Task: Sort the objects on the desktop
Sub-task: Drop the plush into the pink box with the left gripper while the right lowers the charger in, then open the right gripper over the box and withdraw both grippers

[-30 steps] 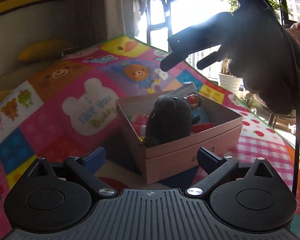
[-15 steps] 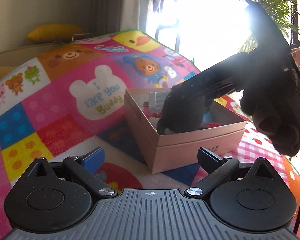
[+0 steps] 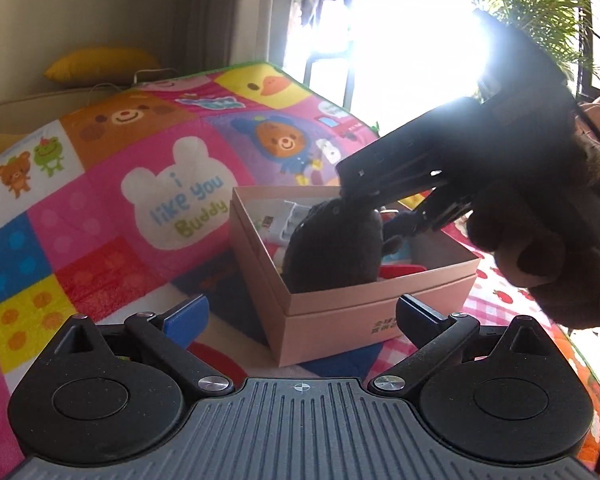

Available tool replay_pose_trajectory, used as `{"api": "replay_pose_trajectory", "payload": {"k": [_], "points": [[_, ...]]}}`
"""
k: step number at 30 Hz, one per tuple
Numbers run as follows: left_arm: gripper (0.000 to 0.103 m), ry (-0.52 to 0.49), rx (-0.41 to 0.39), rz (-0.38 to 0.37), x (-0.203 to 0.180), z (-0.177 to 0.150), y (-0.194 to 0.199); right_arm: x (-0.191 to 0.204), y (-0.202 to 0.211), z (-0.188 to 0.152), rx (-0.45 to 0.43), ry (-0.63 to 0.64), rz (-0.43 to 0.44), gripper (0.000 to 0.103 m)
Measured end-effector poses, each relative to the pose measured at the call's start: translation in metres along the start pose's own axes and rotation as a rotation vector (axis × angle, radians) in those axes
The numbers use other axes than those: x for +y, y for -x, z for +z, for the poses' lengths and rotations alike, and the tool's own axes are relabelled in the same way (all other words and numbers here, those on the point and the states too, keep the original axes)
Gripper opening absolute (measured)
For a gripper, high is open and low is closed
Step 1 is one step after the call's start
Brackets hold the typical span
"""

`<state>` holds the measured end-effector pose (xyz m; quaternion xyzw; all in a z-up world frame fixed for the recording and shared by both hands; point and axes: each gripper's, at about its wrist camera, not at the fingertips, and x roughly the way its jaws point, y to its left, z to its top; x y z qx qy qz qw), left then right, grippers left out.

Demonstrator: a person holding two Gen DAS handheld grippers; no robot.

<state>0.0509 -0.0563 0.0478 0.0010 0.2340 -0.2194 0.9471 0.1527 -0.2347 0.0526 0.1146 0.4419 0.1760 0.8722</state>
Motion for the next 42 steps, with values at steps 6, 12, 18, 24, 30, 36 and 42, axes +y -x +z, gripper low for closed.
{"api": "replay_pose_trajectory", "payload": {"k": [6, 12, 18, 24, 30, 36, 42], "points": [[0.103, 0.002, 0.013, 0.029, 0.008, -0.001, 0.002, 0.002, -0.006, -0.006, -0.109, 0.063, -0.109, 0.084], [0.103, 0.023, 0.027, -0.037, 0.004, -0.003, -0.007, -0.022, 0.046, -0.010, -0.287, 0.078, -0.198, 0.090], [0.103, 0.001, 0.117, -0.110, -0.012, -0.006, -0.045, -0.081, 0.040, -0.021, -0.218, -0.138, -0.185, 0.098], [0.103, 0.052, 0.125, -0.133, -0.006, -0.006, -0.043, -0.082, 0.022, -0.030, -0.164, -0.200, -0.078, 0.103], [0.103, 0.082, 0.102, -0.035, 0.022, -0.011, -0.019, -0.050, 0.012, -0.031, -0.137, -0.130, -0.026, 0.103], [0.103, 0.125, 0.087, 0.055, 0.057, -0.004, -0.012, -0.006, -0.024, -0.012, -0.129, -0.093, 0.010, 0.103], [0.103, 0.142, 0.071, 0.057, 0.055, -0.009, 0.000, 0.004, -0.017, -0.015, -0.206, -0.112, -0.002, 0.103]]}}
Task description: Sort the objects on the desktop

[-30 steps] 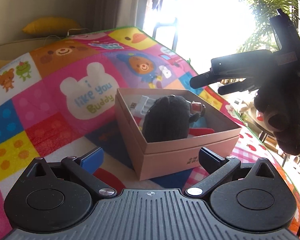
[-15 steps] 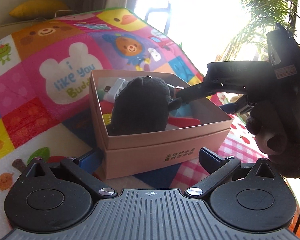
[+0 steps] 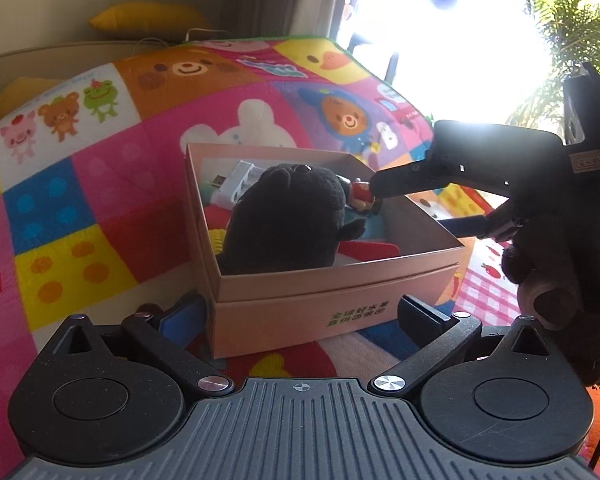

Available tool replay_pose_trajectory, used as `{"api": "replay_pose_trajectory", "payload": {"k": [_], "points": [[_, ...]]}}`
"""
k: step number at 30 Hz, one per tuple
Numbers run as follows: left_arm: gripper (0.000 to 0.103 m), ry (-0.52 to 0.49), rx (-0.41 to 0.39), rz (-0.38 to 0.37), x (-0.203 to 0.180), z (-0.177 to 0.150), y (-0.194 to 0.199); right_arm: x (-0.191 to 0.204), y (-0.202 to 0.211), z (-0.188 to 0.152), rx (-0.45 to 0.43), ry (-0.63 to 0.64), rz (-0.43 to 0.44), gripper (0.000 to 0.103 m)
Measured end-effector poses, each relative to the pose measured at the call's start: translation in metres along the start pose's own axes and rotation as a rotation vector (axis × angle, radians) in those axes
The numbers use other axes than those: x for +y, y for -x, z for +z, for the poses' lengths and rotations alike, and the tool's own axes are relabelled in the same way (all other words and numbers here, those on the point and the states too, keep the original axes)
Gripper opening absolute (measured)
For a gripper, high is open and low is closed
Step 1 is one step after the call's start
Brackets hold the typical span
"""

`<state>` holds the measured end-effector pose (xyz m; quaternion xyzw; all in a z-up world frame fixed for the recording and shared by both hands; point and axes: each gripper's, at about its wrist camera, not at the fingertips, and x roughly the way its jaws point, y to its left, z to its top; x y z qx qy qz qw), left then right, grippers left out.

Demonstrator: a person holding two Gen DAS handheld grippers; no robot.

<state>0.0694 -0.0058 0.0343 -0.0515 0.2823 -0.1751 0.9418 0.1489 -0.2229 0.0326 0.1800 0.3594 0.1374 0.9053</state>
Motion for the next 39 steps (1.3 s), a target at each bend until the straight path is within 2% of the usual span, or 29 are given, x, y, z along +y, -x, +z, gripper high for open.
{"api": "replay_pose_trajectory", "payload": {"k": [4, 7, 11, 13, 17, 24, 26, 39], "points": [[0.103, 0.023, 0.039, 0.097, -0.007, -0.015, 0.010, 0.000, 0.040, -0.024, -0.066, 0.042, -0.057, 0.103], [0.103, 0.031, 0.076, 0.181, -0.011, -0.029, 0.013, 0.002, 0.058, -0.058, -0.053, 0.098, -0.124, 0.103], [0.103, 0.034, 0.050, 0.303, -0.014, -0.039, 0.016, 0.011, 0.061, -0.105, -0.015, 0.216, -0.255, 0.103], [0.103, 0.039, 0.041, 0.328, -0.015, -0.041, 0.014, 0.012, 0.057, -0.122, 0.002, 0.257, -0.290, 0.103], [0.103, 0.005, 0.097, 0.378, -0.020, -0.043, 0.004, 0.017, 0.051, -0.130, 0.020, 0.305, -0.322, 0.103], [0.103, 0.005, 0.093, 0.395, -0.023, -0.045, 0.005, 0.010, 0.026, -0.112, -0.004, 0.292, -0.336, 0.103], [0.103, 0.008, 0.093, 0.393, -0.023, -0.045, 0.005, 0.009, 0.025, -0.115, -0.040, 0.316, -0.319, 0.103], [0.103, 0.019, 0.089, 0.388, -0.023, -0.047, 0.006, 0.008, 0.026, -0.115, -0.044, 0.314, -0.315, 0.103]]}}
